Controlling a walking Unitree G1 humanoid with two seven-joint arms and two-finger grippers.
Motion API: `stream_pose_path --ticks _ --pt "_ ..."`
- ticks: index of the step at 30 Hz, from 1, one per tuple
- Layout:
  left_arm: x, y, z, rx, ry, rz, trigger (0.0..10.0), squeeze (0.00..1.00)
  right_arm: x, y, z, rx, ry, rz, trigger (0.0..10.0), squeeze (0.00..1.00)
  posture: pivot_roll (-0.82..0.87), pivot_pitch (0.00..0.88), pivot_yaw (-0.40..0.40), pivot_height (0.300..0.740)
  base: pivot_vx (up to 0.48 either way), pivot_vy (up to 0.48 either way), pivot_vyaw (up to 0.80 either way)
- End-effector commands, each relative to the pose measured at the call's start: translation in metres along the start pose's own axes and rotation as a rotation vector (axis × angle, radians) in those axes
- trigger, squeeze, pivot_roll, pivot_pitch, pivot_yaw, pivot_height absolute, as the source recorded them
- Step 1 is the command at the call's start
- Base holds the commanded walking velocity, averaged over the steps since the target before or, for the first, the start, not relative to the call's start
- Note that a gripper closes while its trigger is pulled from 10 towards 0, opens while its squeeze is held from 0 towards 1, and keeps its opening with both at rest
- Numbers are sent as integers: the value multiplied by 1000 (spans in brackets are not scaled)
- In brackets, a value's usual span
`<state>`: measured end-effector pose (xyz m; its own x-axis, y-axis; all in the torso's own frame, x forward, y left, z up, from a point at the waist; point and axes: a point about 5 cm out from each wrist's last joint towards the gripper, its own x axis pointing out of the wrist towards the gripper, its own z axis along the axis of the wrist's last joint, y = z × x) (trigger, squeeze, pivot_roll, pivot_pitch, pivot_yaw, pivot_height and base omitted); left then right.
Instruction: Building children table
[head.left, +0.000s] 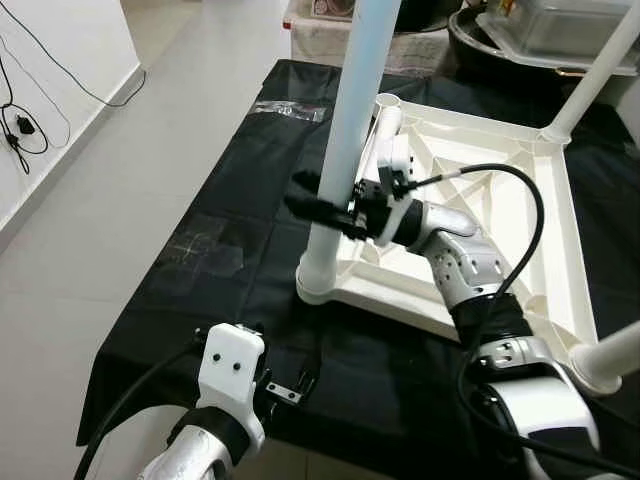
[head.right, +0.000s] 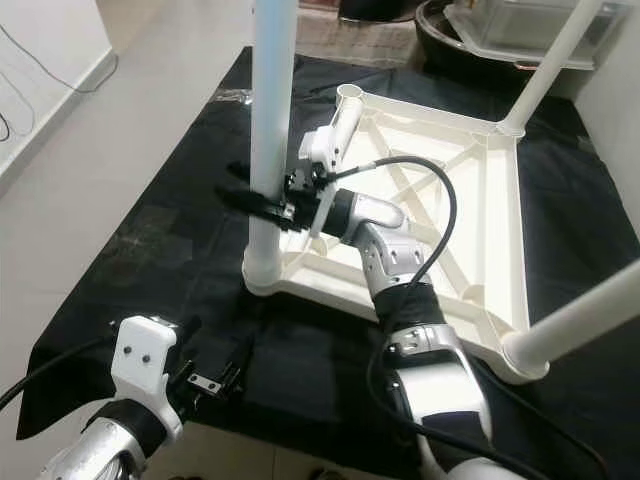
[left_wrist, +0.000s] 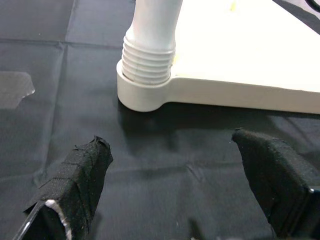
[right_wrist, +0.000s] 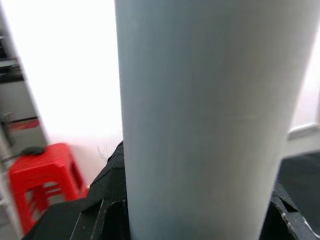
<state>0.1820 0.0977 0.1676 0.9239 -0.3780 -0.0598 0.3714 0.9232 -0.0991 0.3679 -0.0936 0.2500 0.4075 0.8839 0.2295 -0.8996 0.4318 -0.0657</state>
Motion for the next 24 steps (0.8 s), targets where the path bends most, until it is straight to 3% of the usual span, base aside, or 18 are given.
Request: stream_pose_path --ticks 1,2,4,6,11,17,22,23,24 --pt "0 2 -5 5 20 6 10000 0 -15 -2 -41 90 159 -146 10000 0 136 231 -72 740 0 0 0" --pt "1 2 -5 7 20 7 10000 0 -18 0 -41 81 146 -220 10000 0 132 224 -70 740 0 0 0" --pt "1 2 -5 7 20 7 10000 0 -18 0 -41 81 146 -220 10000 0 132 224 -70 740 0 0 0" --pt "4 5 -7 13 20 7 10000 0 -26 11 -39 50 120 -284 10000 0 122 208 -64 740 0 0 0" --pt "8 10 -7 28 13 9 10000 0 -31 28 -35 36 76 -254 10000 0 121 191 -62 740 0 0 0" --pt "9 13 -8 39 10 11 10000 0 -28 28 -32 2 64 -277 10000 0 123 176 -66 740 0 0 0" --pt "9 13 -9 45 6 14 10000 0 -25 20 -33 -30 99 -367 10000 0 127 171 -67 740 0 0 0" --pt "9 13 -9 45 6 14 10000 0 -25 20 -33 -30 99 -367 10000 0 127 171 -67 740 0 0 0" --pt "9 13 -9 47 5 13 10000 0 -23 25 -40 23 130 -259 10000 0 128 174 -70 740 0 0 0"
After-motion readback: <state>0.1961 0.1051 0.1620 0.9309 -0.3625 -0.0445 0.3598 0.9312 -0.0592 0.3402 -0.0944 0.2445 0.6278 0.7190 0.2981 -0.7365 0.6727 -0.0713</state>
